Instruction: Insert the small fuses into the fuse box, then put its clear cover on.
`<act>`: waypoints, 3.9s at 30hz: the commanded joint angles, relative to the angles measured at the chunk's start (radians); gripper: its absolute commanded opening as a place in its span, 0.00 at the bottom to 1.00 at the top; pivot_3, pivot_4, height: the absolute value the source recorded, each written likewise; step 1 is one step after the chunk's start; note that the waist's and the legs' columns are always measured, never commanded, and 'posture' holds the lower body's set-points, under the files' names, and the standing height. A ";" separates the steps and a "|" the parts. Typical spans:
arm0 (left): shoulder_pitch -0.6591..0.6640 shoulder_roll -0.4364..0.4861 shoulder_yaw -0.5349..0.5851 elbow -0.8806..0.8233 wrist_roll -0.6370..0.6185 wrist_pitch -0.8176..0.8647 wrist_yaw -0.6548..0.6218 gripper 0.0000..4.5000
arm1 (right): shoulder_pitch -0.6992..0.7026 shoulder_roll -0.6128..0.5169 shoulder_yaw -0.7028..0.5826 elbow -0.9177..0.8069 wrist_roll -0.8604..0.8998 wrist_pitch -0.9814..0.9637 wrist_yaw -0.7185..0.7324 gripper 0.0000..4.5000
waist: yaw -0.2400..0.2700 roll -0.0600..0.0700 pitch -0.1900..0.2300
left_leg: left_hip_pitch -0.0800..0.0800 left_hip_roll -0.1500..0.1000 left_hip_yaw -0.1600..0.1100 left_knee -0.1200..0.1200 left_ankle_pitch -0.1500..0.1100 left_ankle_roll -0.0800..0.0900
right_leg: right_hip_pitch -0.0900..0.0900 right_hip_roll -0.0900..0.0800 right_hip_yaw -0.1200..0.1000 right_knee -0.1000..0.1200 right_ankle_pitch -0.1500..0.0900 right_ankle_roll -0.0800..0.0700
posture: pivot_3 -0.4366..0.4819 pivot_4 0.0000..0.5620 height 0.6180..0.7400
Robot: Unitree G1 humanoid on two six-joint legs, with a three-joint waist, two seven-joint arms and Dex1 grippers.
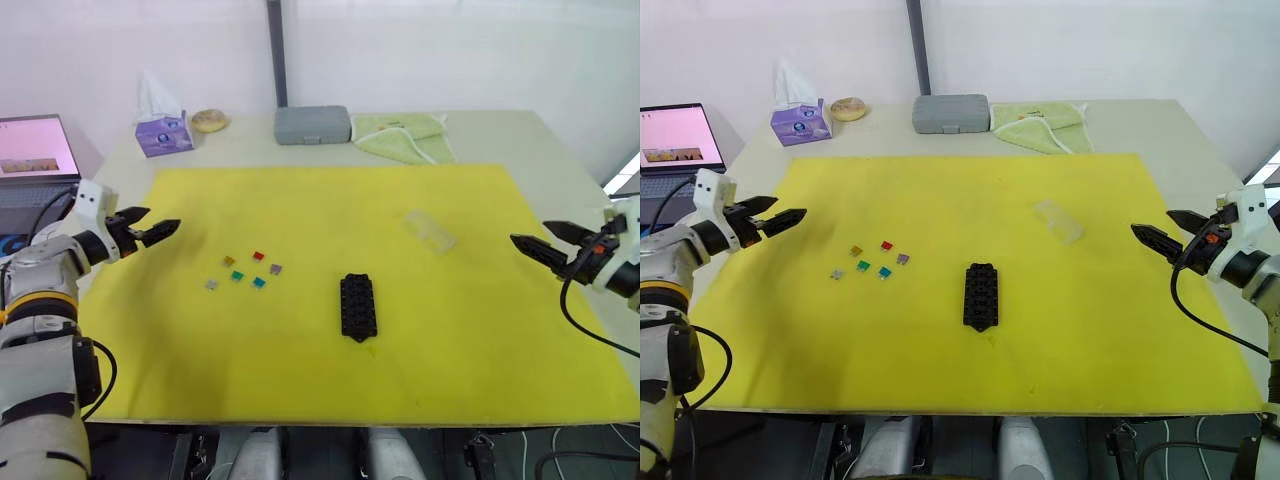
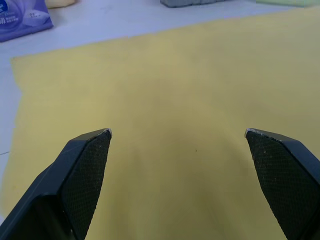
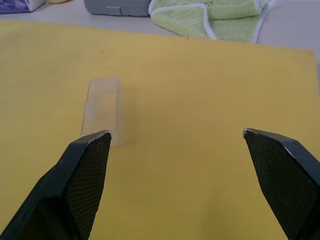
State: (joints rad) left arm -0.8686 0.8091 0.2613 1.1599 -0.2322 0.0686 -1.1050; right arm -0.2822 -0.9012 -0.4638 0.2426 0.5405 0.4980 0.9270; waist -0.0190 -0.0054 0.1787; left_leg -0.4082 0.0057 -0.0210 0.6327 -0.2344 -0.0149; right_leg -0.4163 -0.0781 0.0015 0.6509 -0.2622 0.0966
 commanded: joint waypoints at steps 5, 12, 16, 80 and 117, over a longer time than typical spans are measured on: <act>0.180 0.140 -0.037 -0.269 -0.091 0.370 -0.340 1.00 | -0.006 -0.037 -0.032 -0.395 0.260 0.279 0.005 1.00 | -0.019 0.002 -0.001 | 0.000 0.001 0.000 0.000 0.000 0.000 | 0.000 0.000 0.001 0.001 0.000 0.000 | 0.48 0.27 1.00; 0.464 0.095 -0.018 -0.708 -0.195 0.555 -0.282 1.00 | -0.112 0.097 0.177 -0.777 0.551 0.477 -0.161 1.00 | -0.018 -0.004 -0.001 | 0.001 0.006 -0.005 0.001 0.000 0.000 | 0.002 0.002 -0.002 0.002 0.000 -0.001 | 0.48 0.27 1.00; 0.501 0.072 -0.057 -0.790 -0.223 0.609 -0.284 1.00 | -0.123 0.191 0.322 -0.927 0.661 0.510 -0.250 1.00 | -0.002 -0.005 -0.001 | 0.000 0.005 -0.005 0.001 0.000 0.000 | 0.002 0.000 -0.002 0.000 0.000 -0.001 | 0.48 0.27 1.00; 0.611 -0.090 0.091 -1.122 -0.549 1.145 -0.085 0.01 | -0.058 0.176 0.406 -0.946 0.561 0.389 -0.376 1.00 | 0.001 -0.007 -0.002 | 0.001 0.005 -0.009 0.004 -0.003 0.004 | 0.005 0.000 -0.002 -0.002 0.000 -0.001 | 0.48 0.27 1.00; 0.754 0.066 -0.163 -1.113 -0.468 0.890 -0.234 0.40 | -0.065 0.194 0.398 -0.929 0.524 0.381 -0.412 1.00 | 0.006 -0.007 -0.002 | 0.001 0.005 -0.007 0.000 -0.003 0.004 | 0.003 -0.002 -0.002 -0.004 -0.001 -0.003 | 0.48 0.27 1.00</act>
State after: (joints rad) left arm -0.1286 0.8806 0.1291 0.0687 -0.6984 0.9525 -1.3446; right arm -0.3429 -0.7145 -0.0435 -0.6457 1.0453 0.8891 0.5189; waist -0.0129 -0.0124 0.1762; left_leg -0.4070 0.0105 -0.0280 0.6331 -0.2371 -0.0108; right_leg -0.4129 -0.0805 -0.0009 0.6473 -0.2634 0.0936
